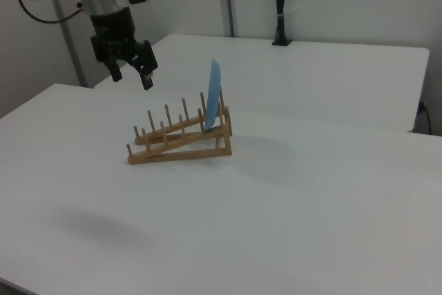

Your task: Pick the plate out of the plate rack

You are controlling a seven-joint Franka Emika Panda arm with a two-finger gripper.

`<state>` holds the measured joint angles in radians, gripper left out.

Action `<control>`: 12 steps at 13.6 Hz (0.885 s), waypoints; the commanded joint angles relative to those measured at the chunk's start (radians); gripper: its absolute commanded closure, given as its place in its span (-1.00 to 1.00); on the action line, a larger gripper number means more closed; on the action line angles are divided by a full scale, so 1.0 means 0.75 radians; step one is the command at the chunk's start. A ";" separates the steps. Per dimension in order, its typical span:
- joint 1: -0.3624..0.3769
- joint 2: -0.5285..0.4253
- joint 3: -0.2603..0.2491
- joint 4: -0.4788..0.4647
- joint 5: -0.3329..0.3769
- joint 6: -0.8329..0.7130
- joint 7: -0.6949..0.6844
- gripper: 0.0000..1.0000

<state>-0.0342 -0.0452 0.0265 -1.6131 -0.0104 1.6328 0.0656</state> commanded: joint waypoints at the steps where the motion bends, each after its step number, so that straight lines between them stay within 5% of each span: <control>1: 0.015 -0.052 -0.011 -0.062 0.008 0.026 0.023 -1.00; 12: 0.013 -0.050 -0.011 -0.062 0.018 0.028 0.009 -1.00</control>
<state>-0.0342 -0.0455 0.0265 -1.6131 -0.0104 1.6328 0.0666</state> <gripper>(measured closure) 0.000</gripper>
